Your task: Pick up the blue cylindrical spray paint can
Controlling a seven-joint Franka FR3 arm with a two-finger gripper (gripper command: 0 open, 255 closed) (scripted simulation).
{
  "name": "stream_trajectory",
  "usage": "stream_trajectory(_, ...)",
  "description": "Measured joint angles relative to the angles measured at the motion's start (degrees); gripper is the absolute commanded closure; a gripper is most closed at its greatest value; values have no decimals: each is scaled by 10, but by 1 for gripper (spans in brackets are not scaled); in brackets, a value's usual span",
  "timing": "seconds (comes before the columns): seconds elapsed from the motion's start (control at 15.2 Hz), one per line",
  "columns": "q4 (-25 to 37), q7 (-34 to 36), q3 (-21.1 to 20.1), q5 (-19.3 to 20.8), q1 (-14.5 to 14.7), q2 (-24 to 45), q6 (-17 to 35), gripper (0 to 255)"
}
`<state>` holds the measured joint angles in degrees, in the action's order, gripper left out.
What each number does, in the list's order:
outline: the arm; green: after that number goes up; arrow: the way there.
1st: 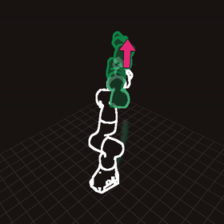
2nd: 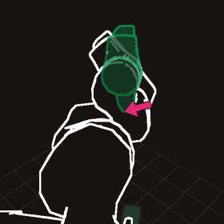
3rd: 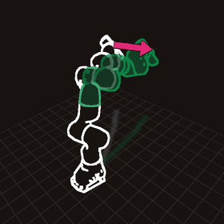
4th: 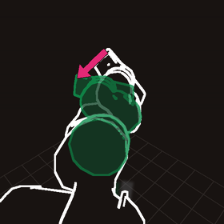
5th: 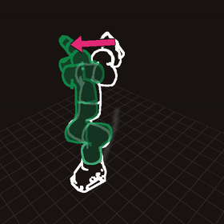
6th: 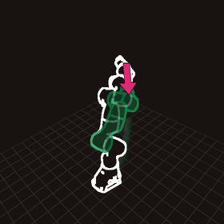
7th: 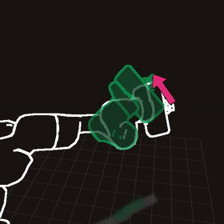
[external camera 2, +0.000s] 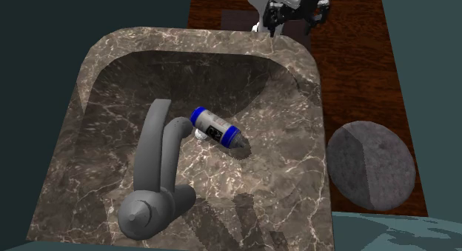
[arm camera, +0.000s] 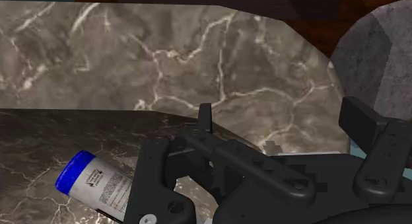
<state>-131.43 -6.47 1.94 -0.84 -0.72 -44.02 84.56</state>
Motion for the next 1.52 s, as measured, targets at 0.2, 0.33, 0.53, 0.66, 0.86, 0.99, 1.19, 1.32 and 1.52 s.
stream_trajectory(0.2,3,-33,10,19,5,21,11,0)
stream_trajectory(0.33,12,-80,22,45,12,50,23,0)
stream_trajectory(0.53,29,-154,38,84,25,105,49,0)
stream_trajectory(0.66,42,-205,50,110,31,143,69,0)
stream_trajectory(0.86,63,-275,63,146,40,205,106,0)
stream_trajectory(0.99,79,-321,70,168,44,243,128,0)
stream_trajectory(1.19,108,-383,75,199,51,302,160,0)
stream_trajectory(1.32,130,-423,76,218,55,341,180,0)
stream_trajectory(1.52,164,-477,75,246,61,404,214,0)
